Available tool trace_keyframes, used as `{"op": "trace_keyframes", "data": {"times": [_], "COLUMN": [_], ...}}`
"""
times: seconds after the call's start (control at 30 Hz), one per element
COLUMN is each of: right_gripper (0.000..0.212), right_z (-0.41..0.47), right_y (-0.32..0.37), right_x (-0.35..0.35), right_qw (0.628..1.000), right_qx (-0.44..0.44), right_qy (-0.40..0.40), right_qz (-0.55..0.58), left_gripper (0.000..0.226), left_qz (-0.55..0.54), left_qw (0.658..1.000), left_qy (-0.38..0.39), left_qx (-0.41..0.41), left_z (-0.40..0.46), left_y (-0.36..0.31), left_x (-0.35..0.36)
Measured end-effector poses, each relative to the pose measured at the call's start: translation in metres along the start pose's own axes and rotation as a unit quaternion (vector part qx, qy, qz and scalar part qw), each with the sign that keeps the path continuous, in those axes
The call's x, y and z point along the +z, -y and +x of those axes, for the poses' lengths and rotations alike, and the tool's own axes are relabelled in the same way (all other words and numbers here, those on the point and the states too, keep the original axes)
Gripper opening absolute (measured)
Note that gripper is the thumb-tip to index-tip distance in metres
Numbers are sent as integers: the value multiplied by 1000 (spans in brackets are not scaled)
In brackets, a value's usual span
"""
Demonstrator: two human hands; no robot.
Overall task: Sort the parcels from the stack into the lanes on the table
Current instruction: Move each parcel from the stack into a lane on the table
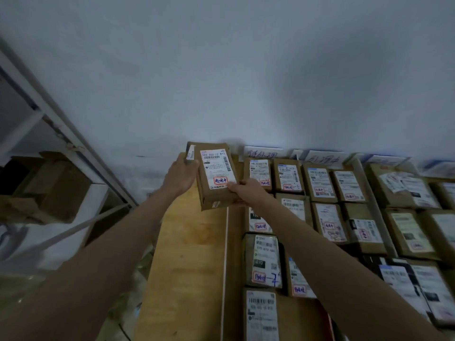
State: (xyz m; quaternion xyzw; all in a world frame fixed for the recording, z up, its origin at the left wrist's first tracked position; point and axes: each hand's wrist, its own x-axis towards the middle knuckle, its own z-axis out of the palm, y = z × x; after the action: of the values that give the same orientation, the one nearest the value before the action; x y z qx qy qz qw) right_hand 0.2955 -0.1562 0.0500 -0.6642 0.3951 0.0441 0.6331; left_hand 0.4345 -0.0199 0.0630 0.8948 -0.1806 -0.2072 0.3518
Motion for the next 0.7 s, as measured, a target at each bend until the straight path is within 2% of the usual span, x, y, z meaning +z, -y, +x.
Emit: {"op": "trace_keyframes", "data": {"times": [0.13,0.37,0.63,0.7], "right_gripper": [46,42,44,38], "right_z": [-27,-102,-175,-190], "right_y": [-8,-37,-88,-101], "right_x": [-12,-36,-80,-90], "right_qw": [999,994,983,981], "right_qx": [24,24,28,26], "right_qy": [-30,-104,-180,-191], "right_qz": [0,4,-18,-4], "left_gripper": [60,56,55,57], "left_qz": [103,271,307,313], "left_qw": [994,951,927,922], "left_qy": [11,25,48,56], "left_qx": [46,149,210,220], "left_z": [-41,-109,-166,-181], "left_y": [15,7,-9,-15], "left_x": [10,27,61,72]}}
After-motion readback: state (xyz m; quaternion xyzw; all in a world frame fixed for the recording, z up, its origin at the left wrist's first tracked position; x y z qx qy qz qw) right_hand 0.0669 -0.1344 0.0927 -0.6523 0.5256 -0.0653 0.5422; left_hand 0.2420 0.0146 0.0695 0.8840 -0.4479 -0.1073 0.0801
